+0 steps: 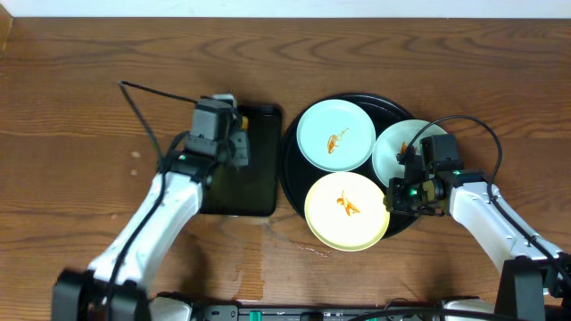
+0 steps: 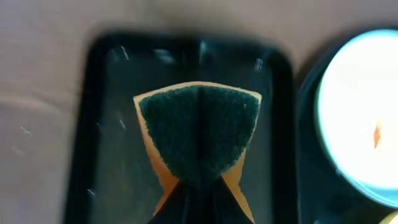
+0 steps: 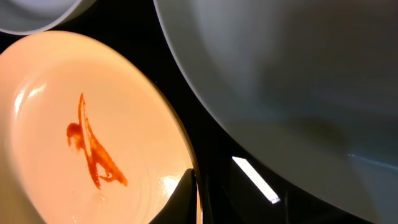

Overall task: Clean dirty plates on tray and stack at the side
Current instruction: 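Scrub the yellow plate with the sponge held in the left gripper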

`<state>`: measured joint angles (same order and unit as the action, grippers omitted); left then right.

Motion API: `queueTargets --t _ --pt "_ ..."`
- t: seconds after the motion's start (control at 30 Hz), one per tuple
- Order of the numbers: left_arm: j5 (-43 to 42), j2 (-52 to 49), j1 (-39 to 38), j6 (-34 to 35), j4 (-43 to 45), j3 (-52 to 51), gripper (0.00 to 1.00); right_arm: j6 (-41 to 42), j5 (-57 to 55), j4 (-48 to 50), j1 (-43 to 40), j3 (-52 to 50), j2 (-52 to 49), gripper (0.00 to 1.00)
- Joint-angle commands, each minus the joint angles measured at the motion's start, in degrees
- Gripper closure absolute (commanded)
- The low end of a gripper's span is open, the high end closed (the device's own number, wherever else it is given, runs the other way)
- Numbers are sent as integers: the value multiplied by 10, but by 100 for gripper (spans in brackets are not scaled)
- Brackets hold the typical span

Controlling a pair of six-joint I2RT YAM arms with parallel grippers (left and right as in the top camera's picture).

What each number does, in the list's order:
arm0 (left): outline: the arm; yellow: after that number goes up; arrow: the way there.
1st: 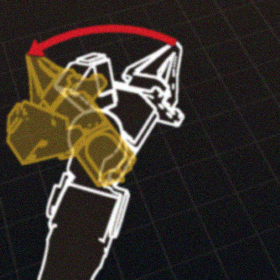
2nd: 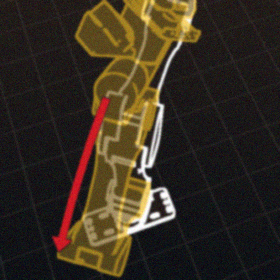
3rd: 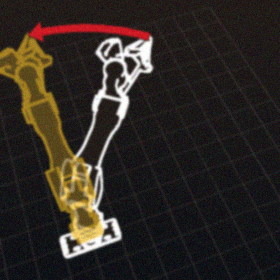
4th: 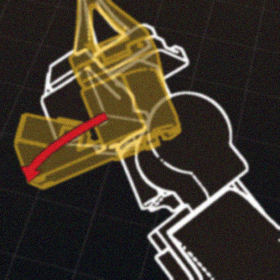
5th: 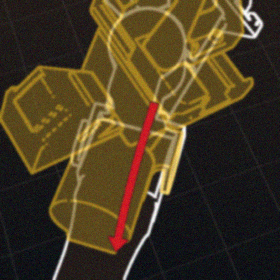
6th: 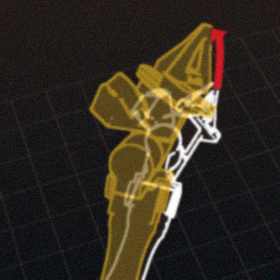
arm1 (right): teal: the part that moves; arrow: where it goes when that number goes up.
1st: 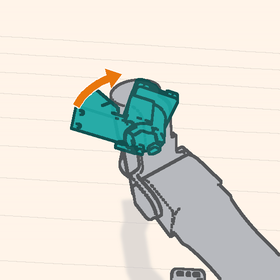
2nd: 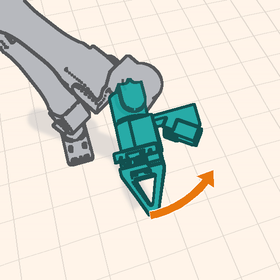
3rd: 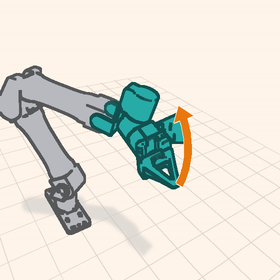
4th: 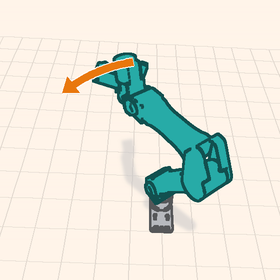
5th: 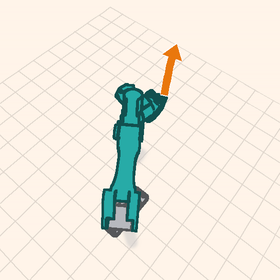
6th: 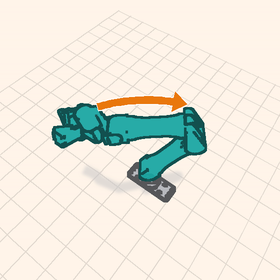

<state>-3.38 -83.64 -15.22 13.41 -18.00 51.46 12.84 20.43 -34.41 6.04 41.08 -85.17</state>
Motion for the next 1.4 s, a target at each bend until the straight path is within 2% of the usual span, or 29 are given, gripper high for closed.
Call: queueTargets --t 0.0,0.27,0.47,0.73,0.87,1.1,1.37 --pt "-56 -34 0 48 -6 12 93 0 4 3 4 -4 -3 97" --pt "-92 -49 0 49 -3 25 92 0 4 3 4 -4 -3 98" --pt "-183 -49 -11 49 42 45 93 0 4 5 4 -4 -3 99" --pt "-263 -49 -100 30 40 45 93 0 4 8 4 -4 -3 99" --pt "-261 -52 -160 33 43 45 93 0 4 8 4 -4 -3 99" --pt "-207 -87 -245 123 82 45 92 0 4 8 4 -4 -3 99" --pt "-220 -152 -297 302 154 45 92 0 4 8 4 -4 -3 99"
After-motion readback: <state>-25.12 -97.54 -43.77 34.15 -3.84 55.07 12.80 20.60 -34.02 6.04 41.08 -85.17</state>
